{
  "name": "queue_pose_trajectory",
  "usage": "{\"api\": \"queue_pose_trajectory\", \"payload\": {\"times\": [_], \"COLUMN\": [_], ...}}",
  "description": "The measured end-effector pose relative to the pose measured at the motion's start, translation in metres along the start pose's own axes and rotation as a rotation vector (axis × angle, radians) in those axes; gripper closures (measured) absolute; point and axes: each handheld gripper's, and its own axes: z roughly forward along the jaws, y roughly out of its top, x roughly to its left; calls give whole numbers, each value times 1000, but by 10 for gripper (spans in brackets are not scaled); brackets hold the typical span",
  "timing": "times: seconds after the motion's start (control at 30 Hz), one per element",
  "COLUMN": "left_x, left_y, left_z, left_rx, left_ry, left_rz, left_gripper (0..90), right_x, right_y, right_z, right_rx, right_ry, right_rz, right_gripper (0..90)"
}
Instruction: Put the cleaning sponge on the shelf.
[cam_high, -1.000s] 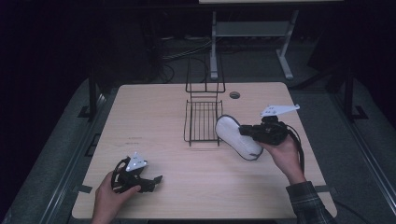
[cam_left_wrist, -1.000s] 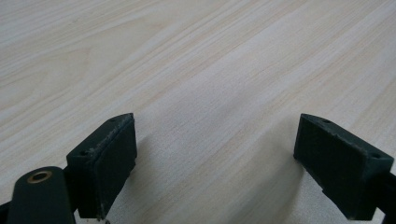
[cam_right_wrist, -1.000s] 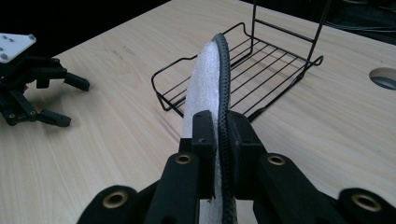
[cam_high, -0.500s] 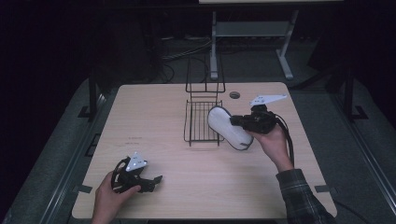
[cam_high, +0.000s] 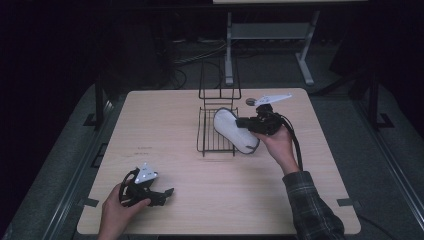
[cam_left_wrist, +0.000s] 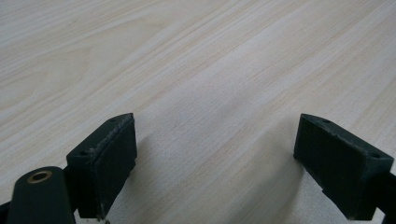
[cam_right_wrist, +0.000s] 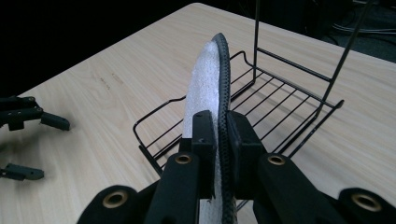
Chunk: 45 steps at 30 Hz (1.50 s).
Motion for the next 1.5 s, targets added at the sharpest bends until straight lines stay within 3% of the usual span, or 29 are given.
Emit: {"api": "queue_pose_trajectory", "payload": {"times": [0.53, 1.03, 1.5], "left_x": [0, 0, 0], "left_y": [0, 0, 0], "left_z": [0, 0, 0], "left_rx": [-1, 2, 1], "left_ry": [-1, 0, 0], "left_rz": [0, 2, 1], "left_gripper": [123, 123, 123], "right_x": [-4, -14, -27], "right_y": [17, 16, 20], "right_z": [41, 68, 86], "right_rx": [33, 49, 73], "right_ry": [12, 13, -51], "right_rz": [14, 57, 54], "right_gripper": [827, 822, 755]}}
